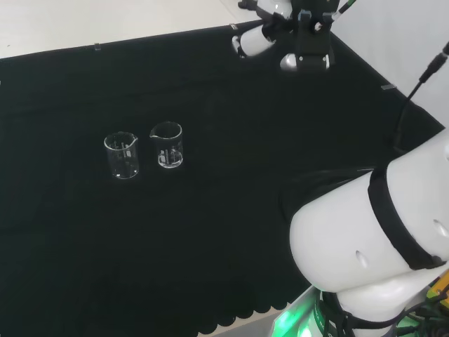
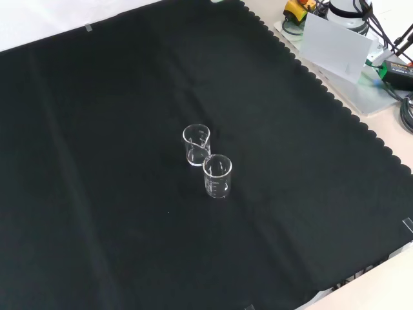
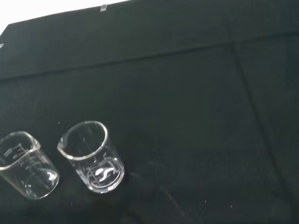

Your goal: Pick up the beaker on the right.

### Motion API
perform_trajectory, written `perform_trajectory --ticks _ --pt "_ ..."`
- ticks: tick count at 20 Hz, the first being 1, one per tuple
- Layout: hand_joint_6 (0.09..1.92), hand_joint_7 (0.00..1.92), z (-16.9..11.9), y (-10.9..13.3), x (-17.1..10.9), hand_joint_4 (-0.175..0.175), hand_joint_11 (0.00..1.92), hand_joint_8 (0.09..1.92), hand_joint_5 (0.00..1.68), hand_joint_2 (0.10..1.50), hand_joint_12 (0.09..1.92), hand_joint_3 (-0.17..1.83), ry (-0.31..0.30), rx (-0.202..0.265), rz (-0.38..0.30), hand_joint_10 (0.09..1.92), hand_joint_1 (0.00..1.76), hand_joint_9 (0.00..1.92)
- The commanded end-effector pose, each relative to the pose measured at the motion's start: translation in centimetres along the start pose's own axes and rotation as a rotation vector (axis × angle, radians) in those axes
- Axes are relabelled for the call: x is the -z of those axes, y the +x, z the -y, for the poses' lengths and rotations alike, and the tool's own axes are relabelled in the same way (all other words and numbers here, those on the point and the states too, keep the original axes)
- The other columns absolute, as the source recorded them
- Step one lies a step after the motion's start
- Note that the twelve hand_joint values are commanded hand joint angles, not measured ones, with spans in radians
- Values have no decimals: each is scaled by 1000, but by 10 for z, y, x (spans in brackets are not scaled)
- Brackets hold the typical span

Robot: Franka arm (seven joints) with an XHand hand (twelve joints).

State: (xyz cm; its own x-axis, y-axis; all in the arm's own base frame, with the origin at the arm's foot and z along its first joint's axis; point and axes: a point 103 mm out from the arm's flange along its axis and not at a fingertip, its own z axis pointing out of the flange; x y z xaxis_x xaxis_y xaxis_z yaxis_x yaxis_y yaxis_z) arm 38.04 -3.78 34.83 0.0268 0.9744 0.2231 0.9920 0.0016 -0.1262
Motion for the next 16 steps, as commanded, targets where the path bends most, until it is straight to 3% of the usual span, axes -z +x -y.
perform_trajectory --ticks 1,6,16 --pt "87 0 -22 -8 -42 -54 0 434 84 646 990 1045 33 49 -58 673 647 64" --pt "87 0 -34 -7 -71 -58 0 474 91 585 1020 1084 77 67 -72 683 708 84" --pt "87 1 -54 -13 -100 -64 0 500 104 558 1042 1105 126 87 -87 685 728 97"
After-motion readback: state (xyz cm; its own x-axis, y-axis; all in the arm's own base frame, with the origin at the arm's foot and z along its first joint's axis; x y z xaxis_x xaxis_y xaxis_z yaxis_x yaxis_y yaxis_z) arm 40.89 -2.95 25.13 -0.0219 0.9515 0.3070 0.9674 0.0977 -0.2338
